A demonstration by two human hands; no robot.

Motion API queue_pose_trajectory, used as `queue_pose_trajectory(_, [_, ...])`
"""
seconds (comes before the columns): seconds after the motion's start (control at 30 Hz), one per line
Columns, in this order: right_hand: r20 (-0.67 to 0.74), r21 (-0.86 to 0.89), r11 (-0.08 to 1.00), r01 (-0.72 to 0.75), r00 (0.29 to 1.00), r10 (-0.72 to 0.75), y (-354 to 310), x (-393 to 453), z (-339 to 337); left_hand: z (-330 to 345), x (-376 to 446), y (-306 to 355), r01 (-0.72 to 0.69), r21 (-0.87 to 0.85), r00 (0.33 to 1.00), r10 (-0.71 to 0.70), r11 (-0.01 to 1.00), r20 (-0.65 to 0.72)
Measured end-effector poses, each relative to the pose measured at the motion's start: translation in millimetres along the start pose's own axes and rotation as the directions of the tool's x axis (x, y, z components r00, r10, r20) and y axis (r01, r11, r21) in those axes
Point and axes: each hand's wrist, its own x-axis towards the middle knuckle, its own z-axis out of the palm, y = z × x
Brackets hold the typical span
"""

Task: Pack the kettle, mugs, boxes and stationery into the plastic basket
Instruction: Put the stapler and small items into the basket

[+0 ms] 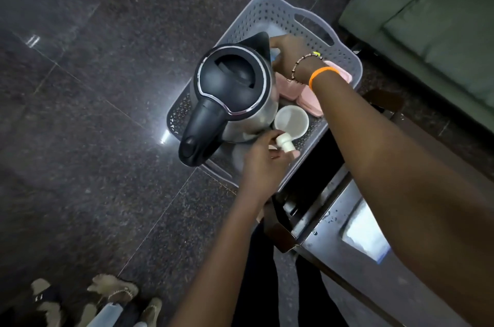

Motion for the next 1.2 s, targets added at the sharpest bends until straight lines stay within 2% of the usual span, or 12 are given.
queue_pose_trajectory(0.17, [-0.095, 0.165, 0.985, -0.046, 0.994, 0.062, 5, -41, -23, 6, 5, 2, 0.031, -0.147, 0.999, -0.025, 0.989, 0.042])
queue_pose_trajectory(0.23, [-0.035, 0.179, 0.981, -0.077, 0.996, 0.085, 11, -71, -30, 15, 7, 5, 0.055, -0.189, 0.998, -0.053, 0.981, 0.016])
queue_pose_trajectory(0.37, [0.172, 0.147, 0.976, -0.162, 0.976, 0.136, 18, -117, -28, 35, 8, 12, 0.103, -0.341, 0.994, -0.112, 0.935, -0.007])
queue_pose_trajectory(0.47, [0.22, 0.186, 0.96, -0.21, 0.961, 0.167, 20, -126, -32, 44, 6, 16, 0.069, -0.421, 0.995, -0.091, 0.904, -0.033])
queue_pose_trajectory(0.53, [0.225, 0.259, 0.945, -0.201, 0.964, 0.143, 21, -125, -39, 46, 6, 19, 0.042, -0.471, 0.995, -0.077, 0.881, -0.055])
queue_pose_trajectory(0.67, [0.353, 0.229, 0.962, -0.147, 0.934, 0.059, 21, -117, -55, 46, 7, 25, 0.018, -0.533, 0.998, -0.05, 0.846, -0.046])
queue_pose_trajectory(0.73, [0.265, 0.242, 0.963, -0.118, 0.963, 0.051, 20, -103, -59, 45, 7, 24, 0.018, -0.478, 0.999, -0.032, 0.878, -0.02])
queue_pose_trajectory(0.8, [0.053, 0.266, 0.959, -0.094, 0.995, 0.083, 15, -83, -56, 44, 6, 18, 0.024, -0.374, 1.0, -0.024, 0.927, 0.006])
queue_pose_trajectory(0.9, [-0.162, 0.23, 0.971, -0.061, 0.982, 0.1, 8, -45, -42, 38, 8, 7, 0.052, -0.268, 0.998, -0.045, 0.962, 0.033])
queue_pose_trajectory(0.97, [-0.197, 0.163, 0.984, -0.07, 0.975, 0.102, 7, -21, -31, 34, 8, 1, 0.055, -0.223, 0.998, -0.05, 0.973, 0.028])
queue_pose_trajectory(1.1, [-0.16, 0.068, 0.994, -0.086, 0.982, 0.096, 11, 9, -18, 24, 7, -3, 0.04, -0.187, 0.999, -0.04, 0.981, 0.006])
queue_pose_trajectory(1.2, [-0.176, 0.102, 0.991, -0.091, 0.979, 0.108, 12, 4, -17, 19, 7, -2, 0.053, -0.201, 0.998, -0.057, 0.978, -0.012])
